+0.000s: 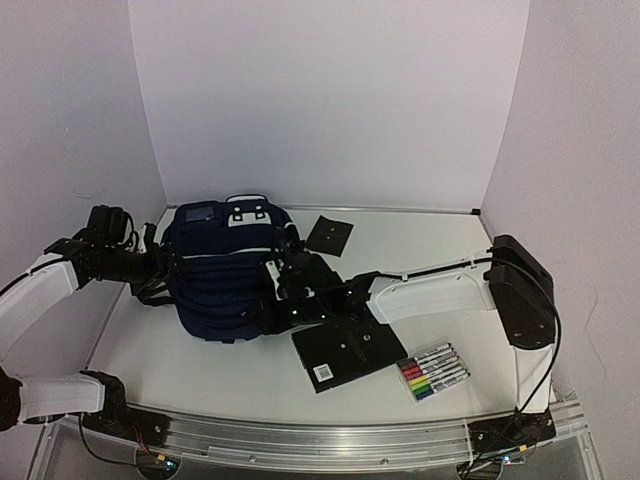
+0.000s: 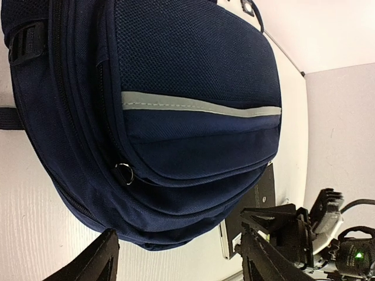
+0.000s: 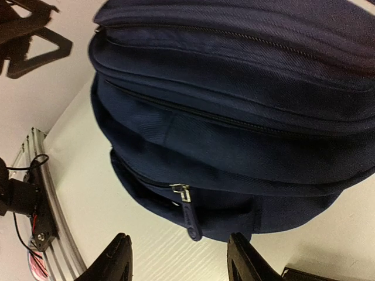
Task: Pack the student bag
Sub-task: Zip the student bag at the center of the board.
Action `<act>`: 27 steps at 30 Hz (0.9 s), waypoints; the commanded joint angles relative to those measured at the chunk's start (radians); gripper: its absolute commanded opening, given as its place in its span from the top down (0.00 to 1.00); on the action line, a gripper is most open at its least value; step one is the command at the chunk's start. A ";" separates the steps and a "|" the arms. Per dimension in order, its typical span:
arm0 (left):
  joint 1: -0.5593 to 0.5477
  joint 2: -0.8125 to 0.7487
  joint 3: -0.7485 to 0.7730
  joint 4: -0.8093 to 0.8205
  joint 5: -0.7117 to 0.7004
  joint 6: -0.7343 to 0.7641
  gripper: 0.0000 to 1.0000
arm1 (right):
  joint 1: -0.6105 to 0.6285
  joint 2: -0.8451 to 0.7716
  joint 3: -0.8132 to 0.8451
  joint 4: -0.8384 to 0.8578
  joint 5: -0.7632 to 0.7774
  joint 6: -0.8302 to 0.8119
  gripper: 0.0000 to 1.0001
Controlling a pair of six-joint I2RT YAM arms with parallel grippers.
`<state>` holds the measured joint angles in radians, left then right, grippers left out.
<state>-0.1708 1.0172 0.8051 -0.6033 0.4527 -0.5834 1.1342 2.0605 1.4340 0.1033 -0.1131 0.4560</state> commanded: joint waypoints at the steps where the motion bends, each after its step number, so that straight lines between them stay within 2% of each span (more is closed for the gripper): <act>1: -0.028 0.001 0.017 0.024 0.032 0.008 0.29 | 0.003 0.063 0.077 -0.064 0.045 -0.032 0.52; 5: -0.127 0.028 0.021 0.013 -0.028 -0.015 0.29 | 0.016 0.088 0.107 -0.074 0.041 -0.047 0.56; 9: -0.225 0.047 -0.004 0.019 -0.101 -0.098 0.31 | 0.025 0.108 0.122 -0.079 0.044 -0.049 0.57; 13: -0.250 0.022 -0.075 0.075 -0.117 -0.161 0.31 | 0.031 0.133 0.144 -0.082 0.052 -0.052 0.58; 17: -0.253 0.034 -0.108 0.072 -0.151 -0.220 0.31 | 0.032 0.167 0.188 -0.095 0.069 -0.062 0.65; 20: -0.253 0.029 -0.144 0.082 -0.175 -0.285 0.29 | 0.032 0.185 0.213 -0.103 0.081 -0.067 0.74; 25: -0.254 0.038 -0.197 0.138 -0.180 -0.355 0.24 | 0.033 0.176 0.213 -0.103 0.090 -0.056 0.99; 27: -0.253 0.049 -0.209 0.157 -0.192 -0.364 0.22 | 0.035 0.162 0.204 -0.103 0.092 -0.056 1.00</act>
<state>-0.4202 1.0612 0.6163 -0.5215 0.2969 -0.8827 1.1632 2.2349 1.6123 -0.0049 -0.0442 0.4020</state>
